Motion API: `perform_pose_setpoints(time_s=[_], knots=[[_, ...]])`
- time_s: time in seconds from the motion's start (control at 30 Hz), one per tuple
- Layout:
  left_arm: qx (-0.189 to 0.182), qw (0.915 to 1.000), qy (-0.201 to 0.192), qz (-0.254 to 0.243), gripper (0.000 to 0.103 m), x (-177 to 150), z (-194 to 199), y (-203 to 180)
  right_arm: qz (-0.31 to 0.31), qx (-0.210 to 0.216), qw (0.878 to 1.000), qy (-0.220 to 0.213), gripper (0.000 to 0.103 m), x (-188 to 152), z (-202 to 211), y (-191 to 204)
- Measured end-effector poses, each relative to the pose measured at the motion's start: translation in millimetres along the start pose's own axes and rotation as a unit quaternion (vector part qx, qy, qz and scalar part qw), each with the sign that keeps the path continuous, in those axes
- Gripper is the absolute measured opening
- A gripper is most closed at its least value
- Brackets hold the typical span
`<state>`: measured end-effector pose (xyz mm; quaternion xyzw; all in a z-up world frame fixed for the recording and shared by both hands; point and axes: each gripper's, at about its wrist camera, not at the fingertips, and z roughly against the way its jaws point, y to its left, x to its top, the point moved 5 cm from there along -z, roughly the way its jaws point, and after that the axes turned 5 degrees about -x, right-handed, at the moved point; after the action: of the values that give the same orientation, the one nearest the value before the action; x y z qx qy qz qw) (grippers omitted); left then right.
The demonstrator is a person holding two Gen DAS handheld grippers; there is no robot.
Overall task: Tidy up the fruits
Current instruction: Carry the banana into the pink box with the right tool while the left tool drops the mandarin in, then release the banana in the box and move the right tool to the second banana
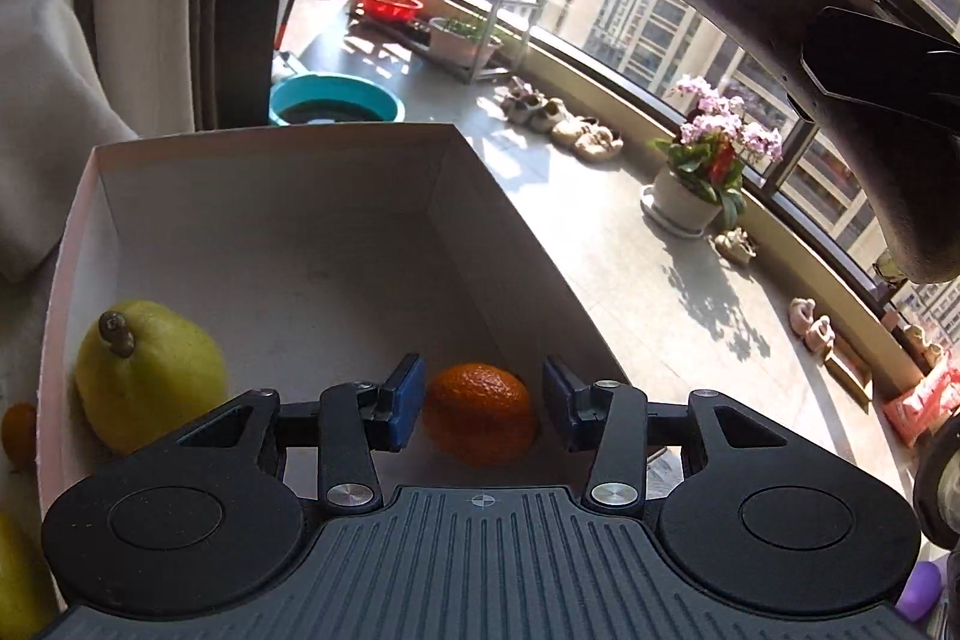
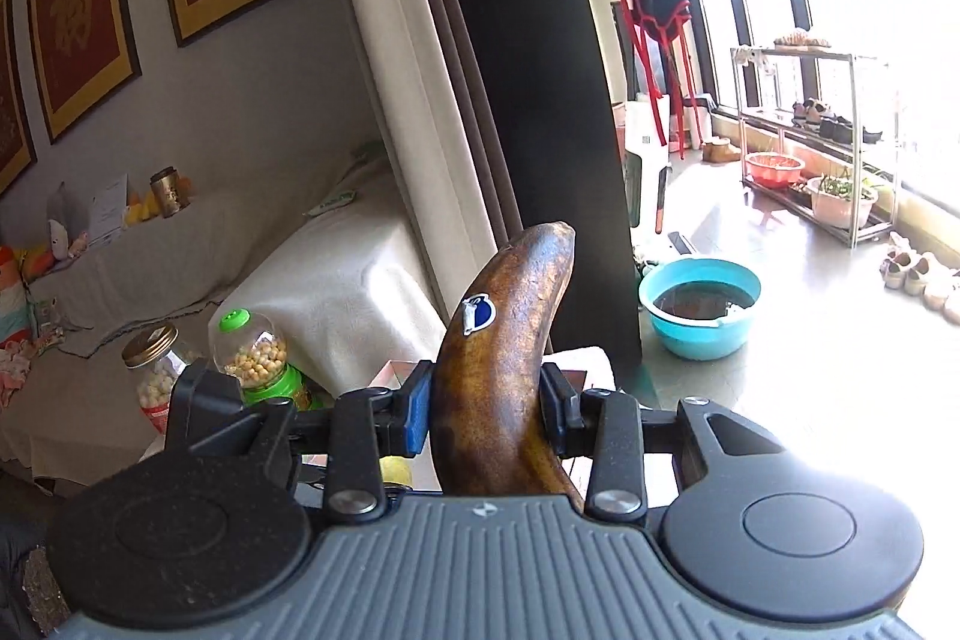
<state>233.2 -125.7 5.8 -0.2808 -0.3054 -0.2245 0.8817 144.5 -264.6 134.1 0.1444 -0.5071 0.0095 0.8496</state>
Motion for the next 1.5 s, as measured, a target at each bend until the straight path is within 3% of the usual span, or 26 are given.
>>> perform_pose_setpoints(time_s=[0.13,0.27,0.4,0.5,0.73,0.93,1.03,1.23,1.33,1.5], knots=[[-0.021,0.9997,-0.013,-0.006,0.047,-2.1,6.8,2.9,-0.006,0.006,1.0,0.021,0.036,-9.3,-19.4,-1.0],[-0.014,0.9969,-0.076,0.016,0.047,-3.4,52.8,9.1,-0.015,0.017,0.999,0.034,0.036,-9.2,-34.2,5.7],[0.029,0.9883,-0.146,0.033,0.047,-20.4,114.8,20.8,-0.045,0.046,0.997,0.053,0.036,-9.6,-50.3,19.0],[0.063,0.9823,-0.17,0.046,0.047,-40.2,147.8,29.5,-0.077,0.073,0.991,0.076,0.036,-11.0,-73.3,35.6],[0.106,0.978,-0.167,0.067,0.047,-99.4,194.7,48.2,-0.166,0.078,0.971,0.15,0.036,-38.6,-143.6,62.8],[0.117,0.9718,-0.167,0.118,0.047,-138.5,220.6,76.3,-0.221,0.052,0.96,0.161,0.036,-61.2,-165.0,60.8],[0.12,0.9679,-0.176,0.133,0.047,-145.5,226.3,84.9,-0.201,0.009,0.971,0.132,0.035,-58.2,-160.0,60.6],[0.126,0.9635,-0.191,0.139,0.047,-152.6,237.3,91.7,-0.14,-0.04,0.978,0.149,0.034,-60.4,-157.6,59.2],[0.125,0.9631,-0.19,0.144,0.047,-156.0,237.0,94.3,-0.133,-0.038,0.978,0.155,0.034,-68.4,-148.5,47.4],[0.134,0.9627,-0.189,0.139,0.047,-160.0,237.4,93.8,-0.073,-0.038,0.988,0.129,0.034,-70.2,-119.2,49.1]])
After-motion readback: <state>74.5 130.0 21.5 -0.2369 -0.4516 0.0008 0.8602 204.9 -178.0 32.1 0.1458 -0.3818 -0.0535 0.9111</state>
